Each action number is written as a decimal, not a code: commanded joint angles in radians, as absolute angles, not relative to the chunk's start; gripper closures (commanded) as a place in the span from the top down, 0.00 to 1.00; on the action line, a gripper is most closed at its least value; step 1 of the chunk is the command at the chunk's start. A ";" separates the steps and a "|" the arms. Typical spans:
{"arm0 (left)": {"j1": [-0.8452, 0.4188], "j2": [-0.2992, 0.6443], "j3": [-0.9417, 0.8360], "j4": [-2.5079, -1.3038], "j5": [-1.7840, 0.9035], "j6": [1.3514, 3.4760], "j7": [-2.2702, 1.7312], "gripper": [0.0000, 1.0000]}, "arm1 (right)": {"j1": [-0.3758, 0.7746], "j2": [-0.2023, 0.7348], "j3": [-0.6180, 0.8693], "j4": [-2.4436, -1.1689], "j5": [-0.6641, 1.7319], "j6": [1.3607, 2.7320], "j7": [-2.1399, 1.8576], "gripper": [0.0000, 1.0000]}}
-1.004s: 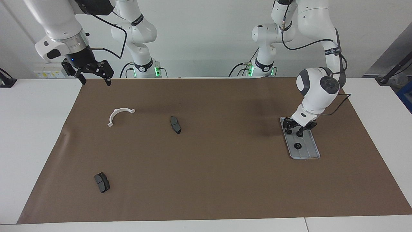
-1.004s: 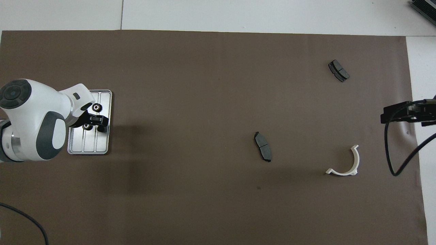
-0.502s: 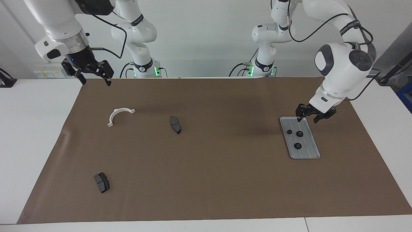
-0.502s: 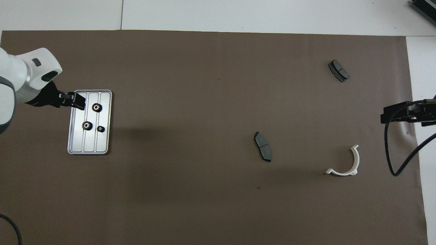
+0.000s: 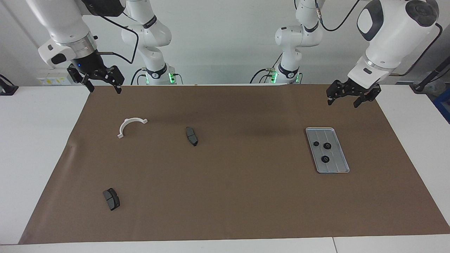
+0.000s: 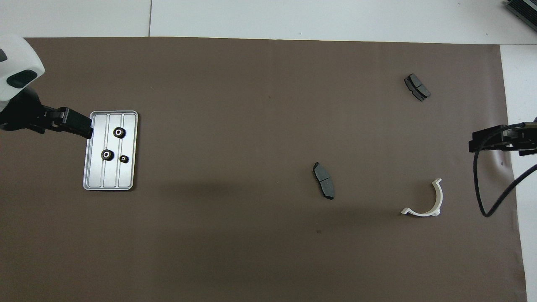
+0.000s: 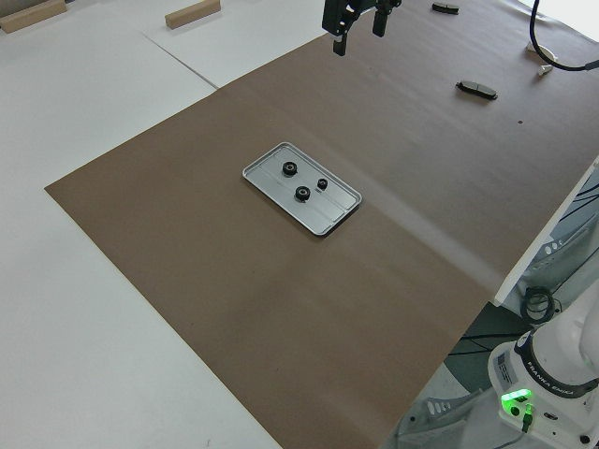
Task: Pick bearing gear from pile to tray
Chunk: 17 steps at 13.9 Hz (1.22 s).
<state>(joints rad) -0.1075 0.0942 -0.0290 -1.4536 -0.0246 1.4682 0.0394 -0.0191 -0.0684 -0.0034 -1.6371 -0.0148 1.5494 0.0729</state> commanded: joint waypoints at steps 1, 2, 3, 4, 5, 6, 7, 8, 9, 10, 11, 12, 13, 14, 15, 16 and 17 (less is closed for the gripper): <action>-0.165 0.101 -0.018 -1.402 -0.025 1.401 -0.023 1.00 | -0.021 -0.092 0.000 -1.664 -0.011 1.559 0.086 1.00; -0.175 0.091 -0.020 -1.404 -0.022 1.405 -0.023 1.00 | -0.021 -0.092 0.002 -1.664 -0.011 1.559 0.084 1.00; -0.167 0.081 -0.020 -1.404 -0.021 1.417 -0.017 1.00 | -0.021 -0.092 0.002 -1.664 -0.011 1.559 0.084 1.00; -0.160 0.074 -0.009 -1.404 -0.021 1.417 -0.006 1.00 | -0.021 -0.092 0.002 -1.664 -0.011 1.559 0.084 1.00; -0.144 0.074 0.003 -1.404 -0.020 1.417 0.015 1.00 | -0.021 -0.094 0.002 -1.664 -0.011 1.559 0.084 1.00; -0.114 0.074 0.005 -1.404 -0.021 1.420 0.050 1.00 | -0.021 -0.092 0.002 -1.664 -0.011 1.559 0.084 1.00; -0.082 0.074 0.003 -1.404 -0.021 1.422 0.092 1.00 | -0.021 -0.092 0.002 -1.664 -0.011 1.559 0.084 1.00; -0.063 0.072 0.005 -1.407 -0.023 1.436 0.115 1.00 | -0.021 -0.094 0.000 -1.664 -0.011 1.559 0.084 1.00; -0.042 0.063 0.003 -1.417 -0.025 1.453 0.118 1.00 | -0.021 -0.094 0.002 -1.666 -0.011 1.559 0.084 1.00; -0.028 0.057 0.003 -1.436 -0.025 1.466 0.118 1.00 | -0.021 -0.094 0.002 -1.666 -0.011 1.559 0.084 1.00; -0.028 0.055 0.003 -1.442 -0.025 1.473 0.117 1.00 | -0.021 -0.094 0.002 -1.666 -0.011 1.559 0.084 1.00; -0.029 0.051 0.003 -1.448 -0.025 1.476 0.112 1.00 | -0.021 -0.094 0.002 -1.666 -0.011 1.559 0.084 1.00; -0.034 0.046 0.003 -1.462 -0.025 1.482 0.106 1.00 | -0.021 -0.094 0.002 -1.666 -0.011 1.559 0.084 1.00; -0.035 0.035 0.003 -1.480 -0.025 1.497 0.098 1.00 | -0.021 -0.094 0.000 -1.666 -0.011 1.559 0.084 1.00; -0.037 0.029 0.002 -1.497 -0.026 1.511 0.077 1.00 | -0.021 -0.094 0.002 -1.666 -0.011 1.559 0.084 1.00; -0.037 0.022 0.002 -1.509 -0.026 1.523 0.058 1.00 | -0.021 -0.094 0.002 -1.666 -0.011 1.559 0.084 1.00; -0.037 0.021 0.002 -1.514 -0.026 1.528 0.057 1.00 | -0.021 -0.094 0.000 -1.666 -0.011 1.559 0.084 1.00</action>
